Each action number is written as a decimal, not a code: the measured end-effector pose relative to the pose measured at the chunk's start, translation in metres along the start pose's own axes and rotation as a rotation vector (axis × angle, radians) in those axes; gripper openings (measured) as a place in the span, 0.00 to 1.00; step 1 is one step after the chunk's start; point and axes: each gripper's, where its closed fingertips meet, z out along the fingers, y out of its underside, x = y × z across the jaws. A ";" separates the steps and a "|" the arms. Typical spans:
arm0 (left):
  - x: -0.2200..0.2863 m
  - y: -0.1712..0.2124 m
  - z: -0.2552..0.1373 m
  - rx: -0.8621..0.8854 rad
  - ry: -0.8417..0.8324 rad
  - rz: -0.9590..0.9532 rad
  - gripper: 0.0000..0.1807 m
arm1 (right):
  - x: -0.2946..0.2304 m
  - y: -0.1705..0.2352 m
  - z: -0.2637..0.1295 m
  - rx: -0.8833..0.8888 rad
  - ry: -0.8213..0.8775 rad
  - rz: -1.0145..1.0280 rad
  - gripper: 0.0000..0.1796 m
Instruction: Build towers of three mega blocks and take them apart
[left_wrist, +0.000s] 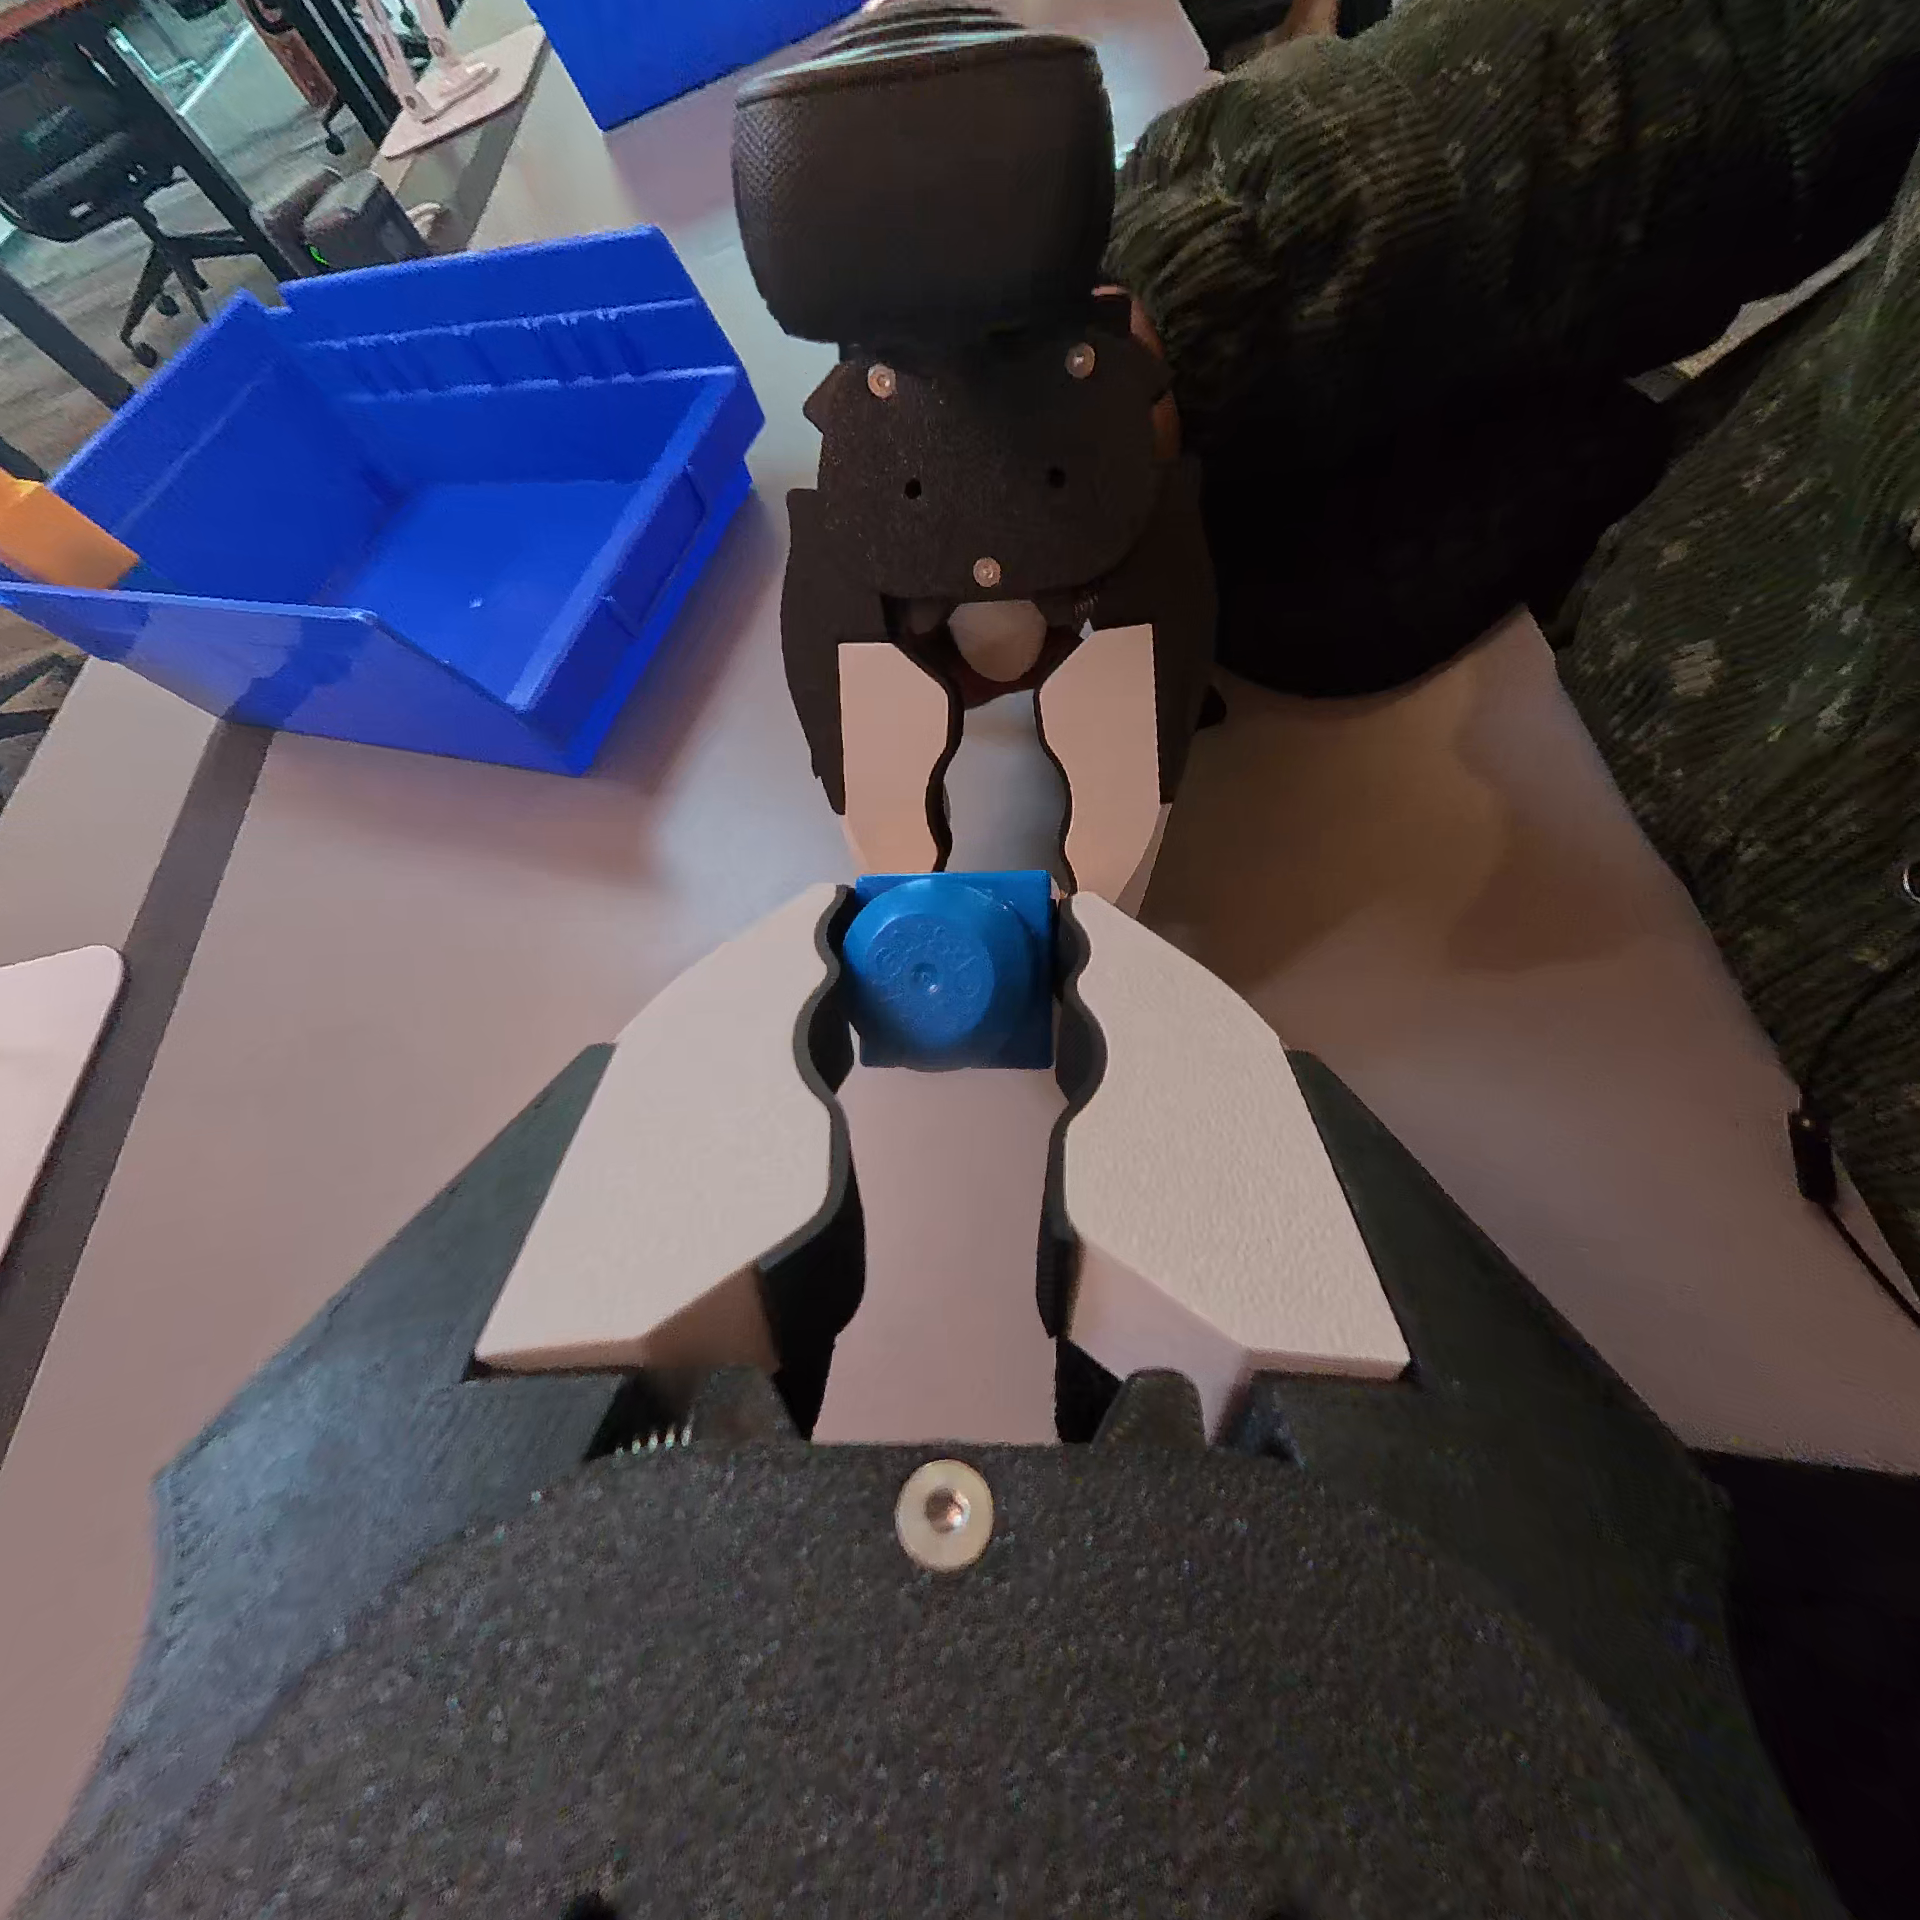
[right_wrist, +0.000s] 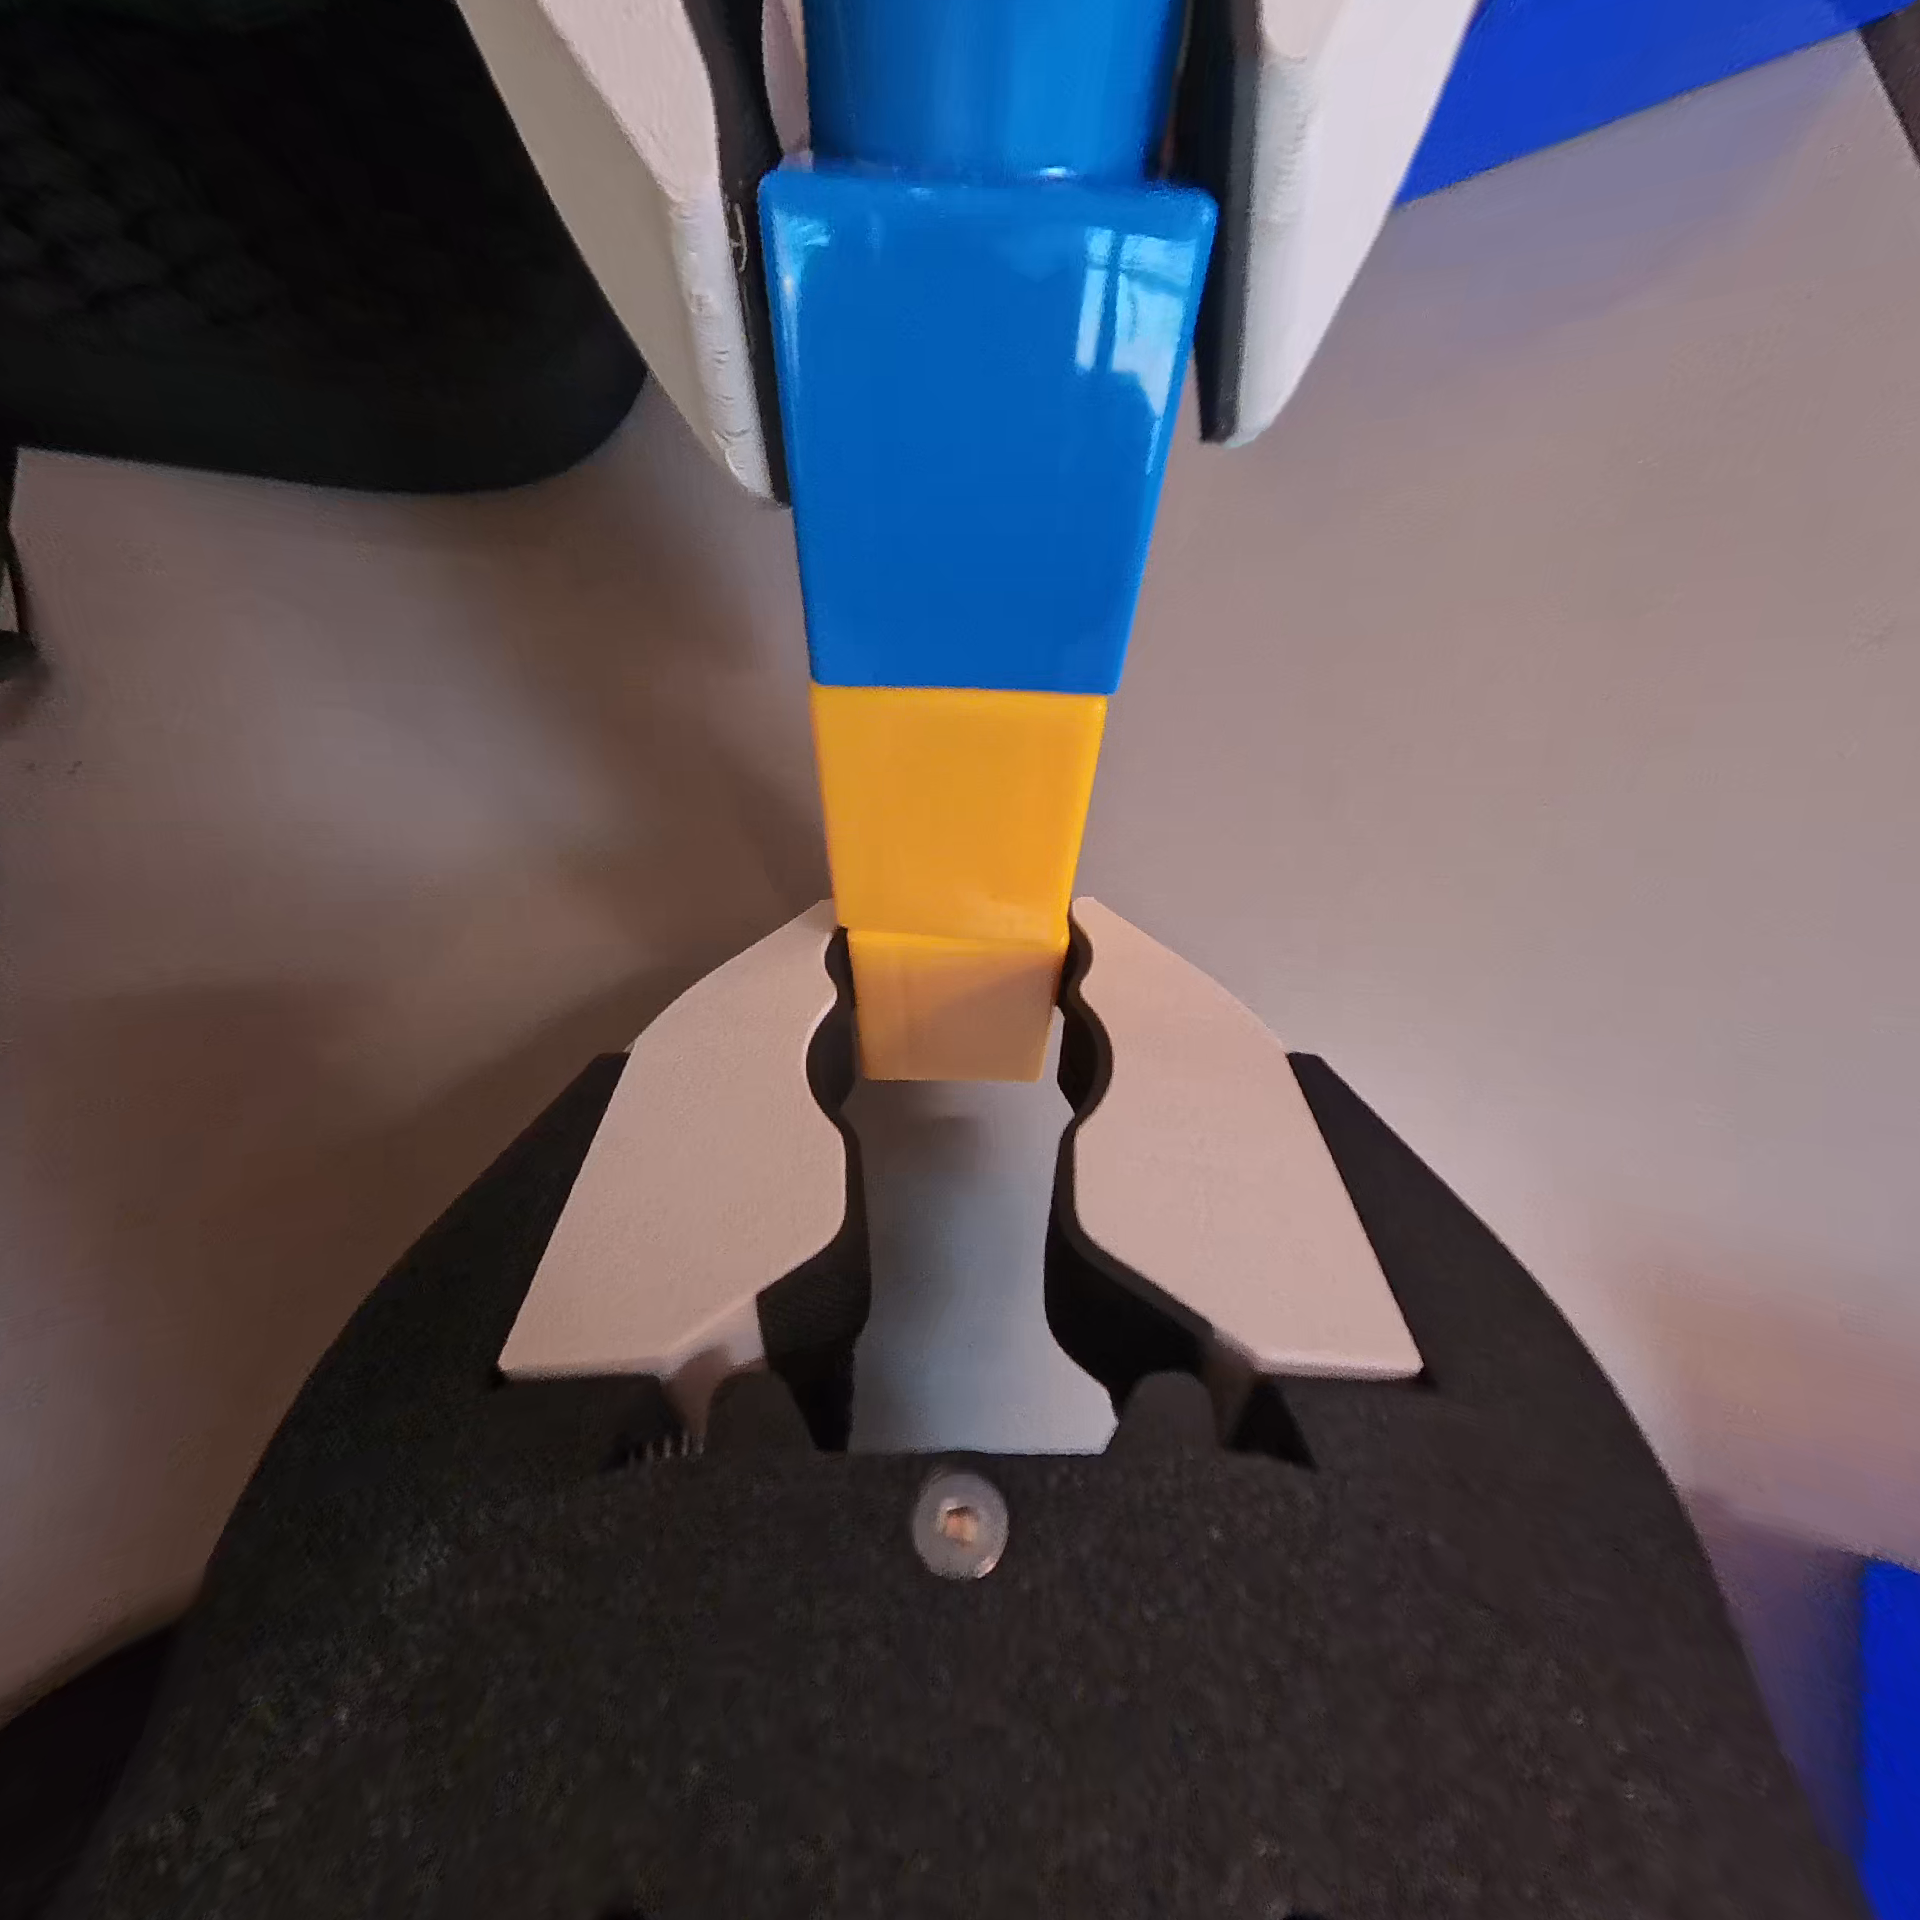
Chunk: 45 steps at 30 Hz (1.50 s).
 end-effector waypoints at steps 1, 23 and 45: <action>-0.002 -0.002 -0.001 0.013 -0.012 -0.007 0.20 | 0.001 -0.001 -0.001 0.014 0.000 0.010 0.20; -0.012 -0.004 0.020 0.162 -0.022 -0.117 0.27 | 0.009 -0.040 -0.032 0.313 0.001 0.055 0.20; -0.015 0.063 0.033 -0.407 -0.128 -0.053 0.20 | 0.022 -0.058 -0.062 0.221 0.089 -0.058 0.16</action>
